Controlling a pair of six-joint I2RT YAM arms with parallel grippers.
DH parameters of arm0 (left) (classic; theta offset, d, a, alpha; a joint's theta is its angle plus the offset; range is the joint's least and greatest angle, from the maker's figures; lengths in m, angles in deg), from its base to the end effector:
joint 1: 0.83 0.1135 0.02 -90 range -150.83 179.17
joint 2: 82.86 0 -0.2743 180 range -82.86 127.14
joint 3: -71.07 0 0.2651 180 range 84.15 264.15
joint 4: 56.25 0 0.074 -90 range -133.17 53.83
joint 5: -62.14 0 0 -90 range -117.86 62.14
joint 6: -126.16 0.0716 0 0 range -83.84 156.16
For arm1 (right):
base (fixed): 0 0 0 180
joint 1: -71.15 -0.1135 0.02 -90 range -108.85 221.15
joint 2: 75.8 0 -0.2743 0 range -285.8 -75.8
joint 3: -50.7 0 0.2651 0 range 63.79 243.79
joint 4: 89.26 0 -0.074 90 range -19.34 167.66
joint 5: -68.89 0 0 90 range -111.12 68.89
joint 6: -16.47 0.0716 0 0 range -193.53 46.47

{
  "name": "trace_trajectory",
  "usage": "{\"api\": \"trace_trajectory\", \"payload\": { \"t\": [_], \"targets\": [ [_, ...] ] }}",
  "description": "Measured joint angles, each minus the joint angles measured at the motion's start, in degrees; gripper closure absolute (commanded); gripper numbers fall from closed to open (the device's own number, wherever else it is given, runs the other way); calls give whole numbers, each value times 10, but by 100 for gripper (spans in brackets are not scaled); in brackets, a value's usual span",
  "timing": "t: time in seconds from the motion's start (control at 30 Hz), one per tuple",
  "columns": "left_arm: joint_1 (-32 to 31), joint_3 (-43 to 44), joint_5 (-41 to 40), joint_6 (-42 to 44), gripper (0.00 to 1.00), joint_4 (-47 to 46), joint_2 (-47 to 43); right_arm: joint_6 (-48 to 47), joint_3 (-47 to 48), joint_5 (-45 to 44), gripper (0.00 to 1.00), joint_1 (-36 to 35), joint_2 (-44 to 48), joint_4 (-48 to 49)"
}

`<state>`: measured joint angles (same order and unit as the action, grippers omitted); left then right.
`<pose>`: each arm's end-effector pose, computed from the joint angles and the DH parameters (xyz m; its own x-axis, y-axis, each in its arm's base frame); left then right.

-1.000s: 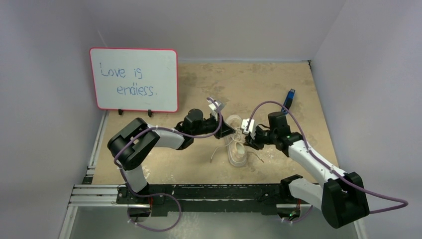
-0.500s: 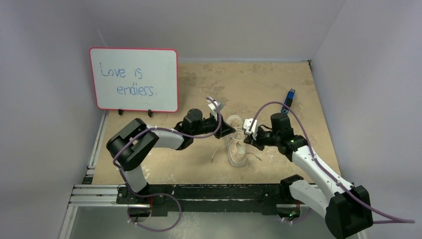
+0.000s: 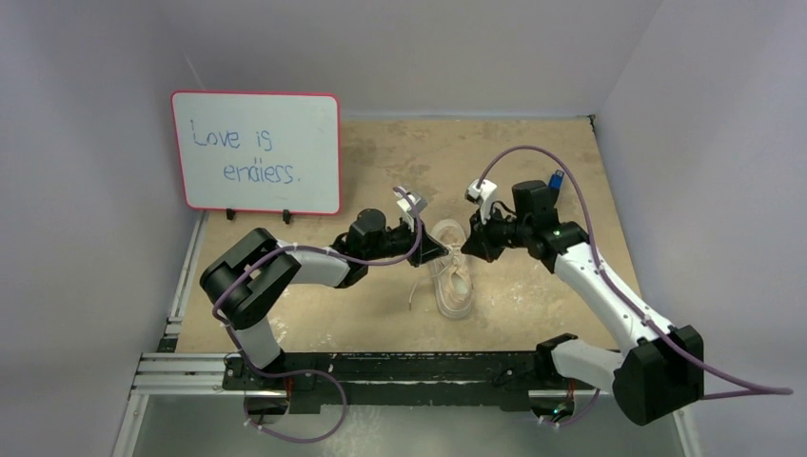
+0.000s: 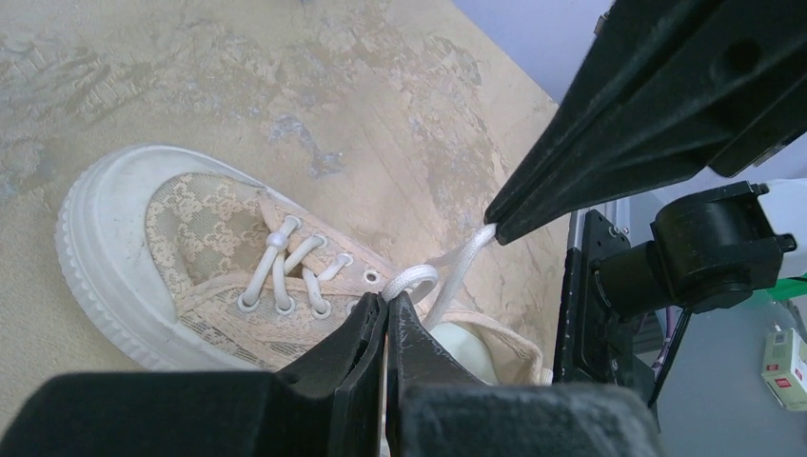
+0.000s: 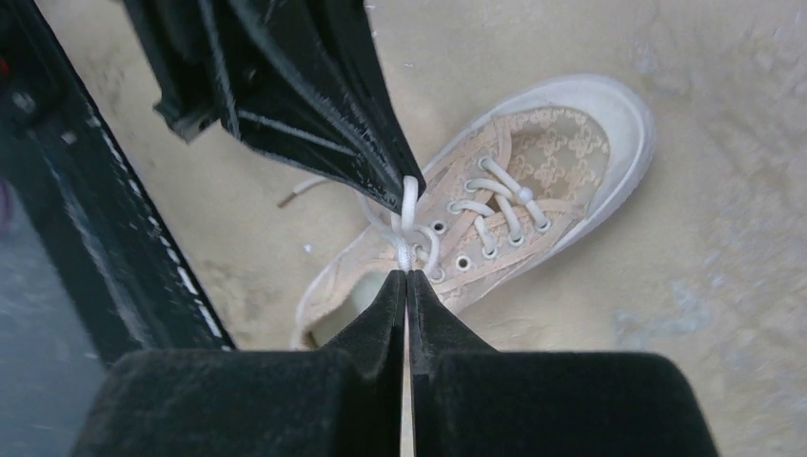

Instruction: Tie the shoes

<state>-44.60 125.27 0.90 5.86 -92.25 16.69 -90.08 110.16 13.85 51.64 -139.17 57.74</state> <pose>0.2555 -0.2924 0.1732 -0.5802 -0.0567 -0.8125 0.7604 0.3197 -0.5653 0.2386 0.1280 0.2609 -0.3416 -0.3687 -0.8645 -0.8376 0.5367 0.1021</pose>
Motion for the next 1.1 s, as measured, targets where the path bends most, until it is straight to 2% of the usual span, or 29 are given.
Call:
{"api": "trace_trajectory", "payload": {
  "t": [0.1,0.2,0.43,0.7,1.1],
  "targets": [
    [0,0,0,1,100,7,0,95,36,-14,100,-5,-33,-33],
    [0,0,0,1,100,7,0,176,30,-19,100,-16,-39,-47],
    [-13,-3,-26,9,100,39,-37,324,-23,-42,100,-23,42,-71],
    [-86,-94,-107,40,100,47,-150,378,-29,-80,100,-21,8,-82],
    [-109,-104,-152,66,100,70,-129,402,-30,-150,100,-12,-5,-92]
  ]
}}
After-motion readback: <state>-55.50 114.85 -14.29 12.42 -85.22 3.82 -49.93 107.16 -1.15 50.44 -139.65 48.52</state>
